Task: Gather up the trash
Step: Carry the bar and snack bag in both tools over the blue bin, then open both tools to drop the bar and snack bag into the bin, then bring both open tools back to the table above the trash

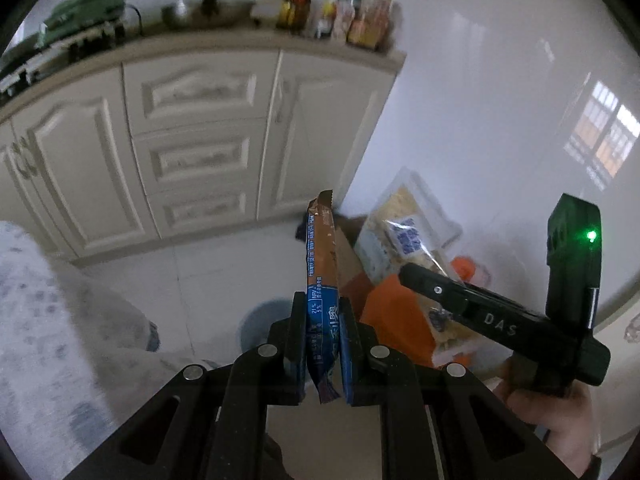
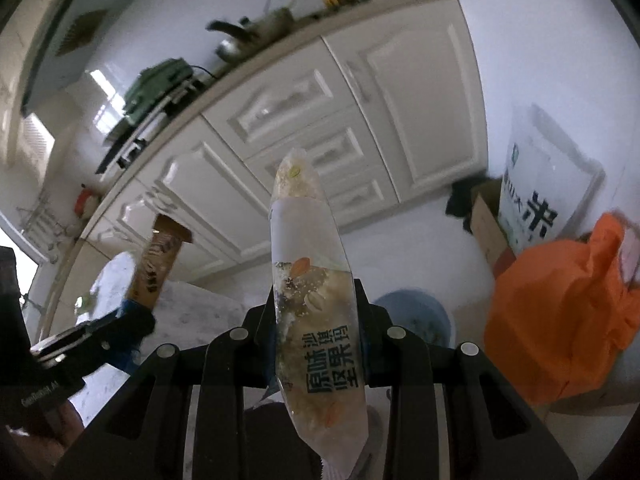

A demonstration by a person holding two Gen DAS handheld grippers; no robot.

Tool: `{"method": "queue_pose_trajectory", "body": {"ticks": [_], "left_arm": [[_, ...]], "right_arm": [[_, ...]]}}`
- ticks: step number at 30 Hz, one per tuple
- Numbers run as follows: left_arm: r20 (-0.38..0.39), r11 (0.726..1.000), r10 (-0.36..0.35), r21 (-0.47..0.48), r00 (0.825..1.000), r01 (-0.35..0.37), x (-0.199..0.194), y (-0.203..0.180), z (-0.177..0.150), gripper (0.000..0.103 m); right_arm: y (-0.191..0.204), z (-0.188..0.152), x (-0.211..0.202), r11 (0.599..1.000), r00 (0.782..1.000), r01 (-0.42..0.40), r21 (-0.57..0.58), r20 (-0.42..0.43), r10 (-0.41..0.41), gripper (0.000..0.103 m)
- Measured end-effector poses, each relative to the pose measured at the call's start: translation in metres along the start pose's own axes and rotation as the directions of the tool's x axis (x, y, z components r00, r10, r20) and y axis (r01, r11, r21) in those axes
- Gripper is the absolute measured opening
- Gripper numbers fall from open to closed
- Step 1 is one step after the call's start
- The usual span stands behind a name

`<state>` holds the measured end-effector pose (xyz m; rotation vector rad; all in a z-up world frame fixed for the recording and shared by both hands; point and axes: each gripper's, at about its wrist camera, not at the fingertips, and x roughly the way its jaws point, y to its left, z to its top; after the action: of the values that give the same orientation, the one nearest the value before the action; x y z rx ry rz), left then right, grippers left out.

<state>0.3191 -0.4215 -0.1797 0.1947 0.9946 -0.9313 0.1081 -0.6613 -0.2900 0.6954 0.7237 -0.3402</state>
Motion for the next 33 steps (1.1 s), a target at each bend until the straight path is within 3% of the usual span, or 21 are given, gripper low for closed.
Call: {"method": "queue_pose_trajectory", "body": {"ticks": [10, 12, 13, 14, 16, 17, 20, 24, 28, 33], "left_arm": [[-0.145, 0.999, 0.035, 0.005, 0.989, -0.034, 0.129, -0.009, 0.06, 0.013], [-0.171, 0.998, 0.065, 0.003, 0.983, -0.066, 0.147, -0.01, 0.068, 0.023], [-0.175, 0.996, 0.084, -0.003, 0.981, -0.086, 0.151, -0.01, 0.068, 0.039], [-0.172, 0.995, 0.096, -0.01, 0.98, -0.099, 0.156, -0.01, 0.071, 0.06], [-0.138, 0.992, 0.122, -0.026, 0.983, -0.127, 0.149, -0.01, 0.071, 0.083], [-0.116, 0.99, 0.136, -0.024, 0.984, -0.14, 0.146, -0.011, 0.073, 0.089], [-0.092, 0.981, 0.194, -0.008, 0.977, -0.196, 0.141, -0.016, 0.077, 0.095], [-0.061, 0.971, 0.236, -0.006, 0.97, -0.237, 0.126, -0.019, 0.073, 0.097], [-0.018, 0.974, 0.227, -0.015, 0.974, -0.227, 0.101, -0.017, 0.056, 0.098], [0.052, 0.978, 0.207, -0.022, 0.977, -0.206, 0.034, -0.008, 0.021, 0.098]], "right_arm": [[-0.04, 0.001, 0.077, 0.997, 0.994, 0.045, 0.063, -0.104, -0.039, 0.033], [-0.048, 0.0, 0.089, 0.995, 0.991, 0.059, 0.081, -0.129, -0.048, 0.035], [-0.052, -0.001, 0.094, 0.993, 0.989, 0.069, 0.097, -0.135, -0.055, 0.042], [-0.056, -0.002, 0.096, 0.991, 0.989, 0.075, 0.109, -0.138, -0.059, 0.061], [-0.06, -0.005, 0.095, 0.989, 0.989, 0.078, 0.125, -0.136, -0.06, 0.088], [-0.06, -0.007, 0.093, 0.988, 0.99, 0.085, 0.13, -0.127, -0.068, 0.095], [-0.061, -0.012, 0.089, 0.984, 0.987, 0.107, 0.145, -0.133, -0.088, 0.103], [-0.052, -0.016, 0.075, 0.982, 0.987, 0.121, 0.148, -0.127, -0.102, 0.103], [-0.034, -0.015, 0.059, 0.986, 0.99, 0.11, 0.126, -0.104, -0.097, 0.103], [-0.004, -0.008, 0.027, 0.992, 0.995, 0.088, 0.094, -0.051, -0.083, 0.103]]}}
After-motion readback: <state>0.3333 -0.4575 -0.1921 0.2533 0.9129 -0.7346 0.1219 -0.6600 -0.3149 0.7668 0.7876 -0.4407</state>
